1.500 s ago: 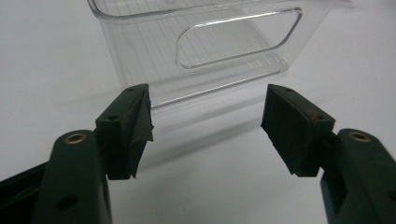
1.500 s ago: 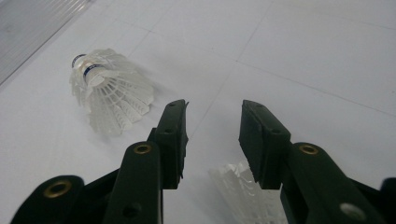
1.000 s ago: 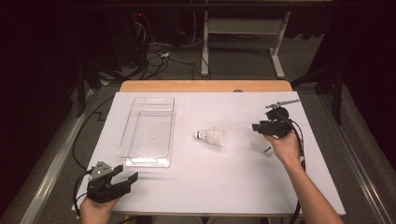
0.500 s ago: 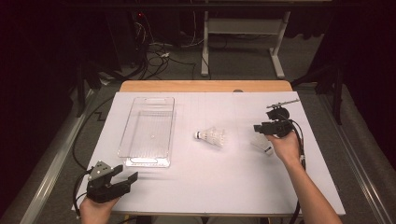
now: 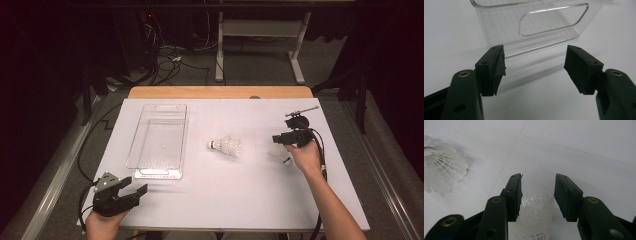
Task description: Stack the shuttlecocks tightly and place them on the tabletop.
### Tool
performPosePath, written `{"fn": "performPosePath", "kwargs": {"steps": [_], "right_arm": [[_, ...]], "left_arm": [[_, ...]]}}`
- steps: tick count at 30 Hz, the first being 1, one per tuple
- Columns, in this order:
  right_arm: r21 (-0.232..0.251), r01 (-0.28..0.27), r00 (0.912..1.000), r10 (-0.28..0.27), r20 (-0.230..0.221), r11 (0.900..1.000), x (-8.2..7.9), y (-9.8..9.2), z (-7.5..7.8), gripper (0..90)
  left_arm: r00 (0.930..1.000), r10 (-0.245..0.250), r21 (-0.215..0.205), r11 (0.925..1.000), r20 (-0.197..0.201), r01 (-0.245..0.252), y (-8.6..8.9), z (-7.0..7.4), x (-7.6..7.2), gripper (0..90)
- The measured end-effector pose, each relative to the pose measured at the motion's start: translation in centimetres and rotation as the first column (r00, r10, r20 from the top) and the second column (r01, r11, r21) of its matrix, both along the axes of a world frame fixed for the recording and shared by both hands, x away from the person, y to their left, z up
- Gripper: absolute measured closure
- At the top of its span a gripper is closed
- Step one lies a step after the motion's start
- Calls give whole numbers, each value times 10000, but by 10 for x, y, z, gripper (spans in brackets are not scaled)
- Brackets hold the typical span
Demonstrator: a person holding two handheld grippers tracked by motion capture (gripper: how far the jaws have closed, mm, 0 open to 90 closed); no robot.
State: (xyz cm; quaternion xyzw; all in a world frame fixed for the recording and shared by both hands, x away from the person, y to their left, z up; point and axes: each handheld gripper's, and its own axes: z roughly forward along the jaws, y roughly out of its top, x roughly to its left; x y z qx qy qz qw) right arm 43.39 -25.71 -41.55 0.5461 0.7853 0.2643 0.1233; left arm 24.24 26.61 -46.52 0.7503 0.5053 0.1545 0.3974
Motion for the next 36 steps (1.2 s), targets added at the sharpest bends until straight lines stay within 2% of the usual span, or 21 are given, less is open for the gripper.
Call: {"fn": "performPosePath", "kwargs": {"steps": [4,7,10,15,18,25,31,36], "right_arm": [[54,65,9999,-64,-118,10000,-3,-2,-3,571],[36,49,9996,-48,-283,10000,-5,-2,-7,599],[136,-69,9996,73,-261,9999,-7,-2,-6,684],[-24,-412,9988,411,-280,9991,-11,-1,-2,853],[-183,-540,9981,534,-301,9984,-14,1,-1,896],[-414,-788,9965,776,-297,9960,-16,8,-2,900],[-183,-866,9961,863,-186,9961,-21,10,-3,900],[-13,-1224,9925,1224,66,9925,-29,14,0,900]], "left_arm": [[10000,-12,14,10000,45,12,0,0,0,338],[9999,41,-6,10000,107,-41,0,1,0,339],[9999,26,61,10000,108,-26,0,1,-1,339],[9998,173,-98,9998,103,-172,1,0,-1,339],[9997,177,-78,9998,161,-175,1,1,-2,339],[9996,203,-98,9998,190,-201,1,1,-2,340],[9996,84,80,9999,258,-86,-1,2,-3,340],[9996,89,95,9999,275,-91,-2,2,-4,342]]}}
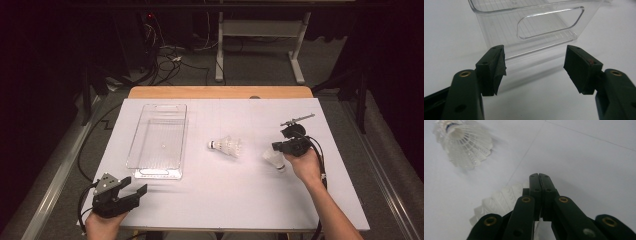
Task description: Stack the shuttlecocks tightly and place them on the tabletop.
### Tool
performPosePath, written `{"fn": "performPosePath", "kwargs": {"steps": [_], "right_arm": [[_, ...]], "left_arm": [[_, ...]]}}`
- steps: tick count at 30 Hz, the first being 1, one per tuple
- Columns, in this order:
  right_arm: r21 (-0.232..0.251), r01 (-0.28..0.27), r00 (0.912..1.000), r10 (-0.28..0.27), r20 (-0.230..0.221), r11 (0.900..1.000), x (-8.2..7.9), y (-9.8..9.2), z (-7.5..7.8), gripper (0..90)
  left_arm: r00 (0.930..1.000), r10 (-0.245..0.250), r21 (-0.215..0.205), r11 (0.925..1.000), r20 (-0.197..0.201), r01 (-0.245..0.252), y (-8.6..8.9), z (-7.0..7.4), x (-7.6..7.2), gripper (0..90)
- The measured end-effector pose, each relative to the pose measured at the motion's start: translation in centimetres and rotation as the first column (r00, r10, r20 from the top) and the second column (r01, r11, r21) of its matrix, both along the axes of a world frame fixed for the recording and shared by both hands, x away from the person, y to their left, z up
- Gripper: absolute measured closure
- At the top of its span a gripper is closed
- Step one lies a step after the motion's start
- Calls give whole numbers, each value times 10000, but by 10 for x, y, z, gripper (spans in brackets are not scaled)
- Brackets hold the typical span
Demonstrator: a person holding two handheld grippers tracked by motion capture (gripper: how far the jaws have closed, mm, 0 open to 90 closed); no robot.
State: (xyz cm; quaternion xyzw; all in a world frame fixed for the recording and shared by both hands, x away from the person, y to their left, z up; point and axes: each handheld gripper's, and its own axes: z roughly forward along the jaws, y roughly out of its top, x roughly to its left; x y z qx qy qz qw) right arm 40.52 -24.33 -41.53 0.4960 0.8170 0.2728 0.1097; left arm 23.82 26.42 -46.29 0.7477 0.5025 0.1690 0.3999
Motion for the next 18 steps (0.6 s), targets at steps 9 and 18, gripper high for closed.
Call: {"fn": "performPosePath", "kwargs": {"steps": [9,18], "right_arm": [[269,-671,9962,655,582,9974,-15,18,3,900],[792,-1112,9913,1049,801,9906,-21,33,7,900]], "left_arm": [[10000,-40,-49,10000,15,40,1,0,-1,343],[10000,72,-149,9999,-12,-72,2,0,-1,343]]}}
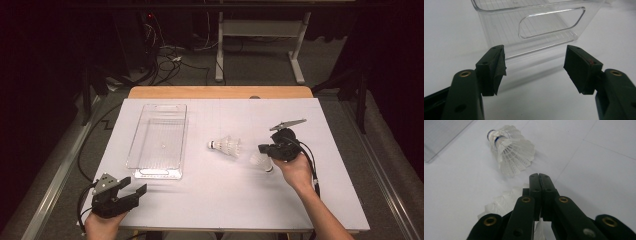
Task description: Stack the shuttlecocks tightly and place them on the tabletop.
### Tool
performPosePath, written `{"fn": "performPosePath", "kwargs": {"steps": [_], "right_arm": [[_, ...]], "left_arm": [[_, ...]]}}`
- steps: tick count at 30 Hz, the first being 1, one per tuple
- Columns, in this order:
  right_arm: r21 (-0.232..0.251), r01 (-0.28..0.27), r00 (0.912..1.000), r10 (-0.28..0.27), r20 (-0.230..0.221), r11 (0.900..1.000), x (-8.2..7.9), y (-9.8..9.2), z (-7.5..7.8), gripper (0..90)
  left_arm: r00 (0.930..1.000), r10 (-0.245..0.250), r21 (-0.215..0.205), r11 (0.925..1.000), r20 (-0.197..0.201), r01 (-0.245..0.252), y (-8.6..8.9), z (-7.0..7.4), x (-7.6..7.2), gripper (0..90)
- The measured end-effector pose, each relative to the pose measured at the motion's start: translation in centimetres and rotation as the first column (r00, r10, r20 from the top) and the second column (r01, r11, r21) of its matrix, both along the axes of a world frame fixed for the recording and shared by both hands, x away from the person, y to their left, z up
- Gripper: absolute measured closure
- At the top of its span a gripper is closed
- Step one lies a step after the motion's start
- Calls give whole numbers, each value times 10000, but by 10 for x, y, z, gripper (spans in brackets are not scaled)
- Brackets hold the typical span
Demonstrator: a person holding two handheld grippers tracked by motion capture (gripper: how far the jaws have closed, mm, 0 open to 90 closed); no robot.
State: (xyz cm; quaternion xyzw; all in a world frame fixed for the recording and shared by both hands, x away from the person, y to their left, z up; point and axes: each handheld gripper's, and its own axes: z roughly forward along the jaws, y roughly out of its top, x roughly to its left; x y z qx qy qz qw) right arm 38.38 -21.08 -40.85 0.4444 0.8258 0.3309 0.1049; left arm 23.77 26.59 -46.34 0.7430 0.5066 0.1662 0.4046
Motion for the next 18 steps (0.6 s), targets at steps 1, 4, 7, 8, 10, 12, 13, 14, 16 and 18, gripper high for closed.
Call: {"fn": "performPosePath", "kwargs": {"steps": [1,4,7,8,10,12,13,14,16,18], "right_arm": [[51,-62,10000,62,63,10000,0,1,0,900],[123,-182,9998,181,98,9998,-1,6,-2,900],[222,-274,9996,272,110,9994,-3,11,-3,900],[238,-341,9994,338,118,9991,-3,13,-4,900],[269,-449,9989,445,129,9986,-4,18,-5,900],[320,-523,9986,519,142,9981,-5,21,-6,900],[355,-557,9984,553,131,9978,-5,23,-6,900],[375,-606,9981,601,151,9975,-6,24,-6,900],[433,-674,9975,664,232,9968,-7,27,-7,900],[460,-746,9967,730,344,9962,-9,31,-7,900]], "left_arm": [[10000,-11,36,10000,-18,11,1,0,0,342],[10000,-28,35,10000,-22,28,1,0,0,343],[10000,-59,45,10000,-31,59,0,0,0,345],[10000,-47,44,10000,-7,47,0,0,0,345],[10000,-63,64,10000,-9,64,0,0,0,345],[10000,-61,53,10000,-9,61,0,0,0,344],[10000,-66,54,10000,-9,66,0,0,0,345],[10000,-73,64,10000,-10,73,0,0,0,345],[10000,-77,48,10000,-43,78,0,0,0,344],[10000,-77,53,10000,-50,77,-1,0,0,345]]}}
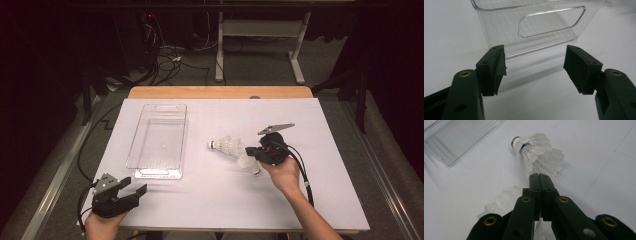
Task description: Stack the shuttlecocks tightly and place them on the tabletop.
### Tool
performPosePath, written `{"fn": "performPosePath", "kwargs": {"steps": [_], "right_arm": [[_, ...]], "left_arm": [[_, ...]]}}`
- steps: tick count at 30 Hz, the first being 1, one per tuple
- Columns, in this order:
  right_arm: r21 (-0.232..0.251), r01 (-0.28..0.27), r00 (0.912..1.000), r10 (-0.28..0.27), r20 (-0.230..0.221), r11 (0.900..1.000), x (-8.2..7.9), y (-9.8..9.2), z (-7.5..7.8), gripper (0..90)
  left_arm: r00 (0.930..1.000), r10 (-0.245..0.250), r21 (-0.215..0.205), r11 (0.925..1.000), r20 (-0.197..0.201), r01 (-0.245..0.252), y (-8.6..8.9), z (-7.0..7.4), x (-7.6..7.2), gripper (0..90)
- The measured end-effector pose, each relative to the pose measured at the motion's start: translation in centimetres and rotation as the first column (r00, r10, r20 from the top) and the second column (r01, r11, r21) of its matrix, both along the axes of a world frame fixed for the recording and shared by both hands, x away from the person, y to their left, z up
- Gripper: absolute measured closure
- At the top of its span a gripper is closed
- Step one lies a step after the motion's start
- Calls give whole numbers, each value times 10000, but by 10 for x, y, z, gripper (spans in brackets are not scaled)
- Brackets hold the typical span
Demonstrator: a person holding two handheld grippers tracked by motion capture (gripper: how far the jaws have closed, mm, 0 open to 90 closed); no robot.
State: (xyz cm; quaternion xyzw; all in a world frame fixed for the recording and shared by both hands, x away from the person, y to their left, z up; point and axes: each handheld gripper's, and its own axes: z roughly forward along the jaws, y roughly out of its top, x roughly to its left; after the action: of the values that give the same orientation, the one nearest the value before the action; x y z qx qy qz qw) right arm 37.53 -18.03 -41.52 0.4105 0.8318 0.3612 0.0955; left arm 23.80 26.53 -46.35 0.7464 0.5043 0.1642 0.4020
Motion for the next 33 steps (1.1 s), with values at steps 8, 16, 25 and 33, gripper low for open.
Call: {"fn": "performPosePath", "kwargs": {"steps": [8,16,25,33], "right_arm": [[-27,-349,9994,349,-51,9994,-3,12,-6,900],[95,-659,9978,660,-75,9978,-4,24,-11,900],[150,-908,9959,909,-46,9958,-2,37,-12,899],[57,-1140,9934,1141,-74,9935,-1,43,-14,899]], "left_arm": [[10000,14,11,10000,41,-14,0,0,0,345],[10000,33,-8,10000,57,-33,1,0,-1,343],[10000,-31,18,10000,28,31,0,0,0,343],[10000,-52,-32,10000,-38,52,0,-1,1,342]]}}
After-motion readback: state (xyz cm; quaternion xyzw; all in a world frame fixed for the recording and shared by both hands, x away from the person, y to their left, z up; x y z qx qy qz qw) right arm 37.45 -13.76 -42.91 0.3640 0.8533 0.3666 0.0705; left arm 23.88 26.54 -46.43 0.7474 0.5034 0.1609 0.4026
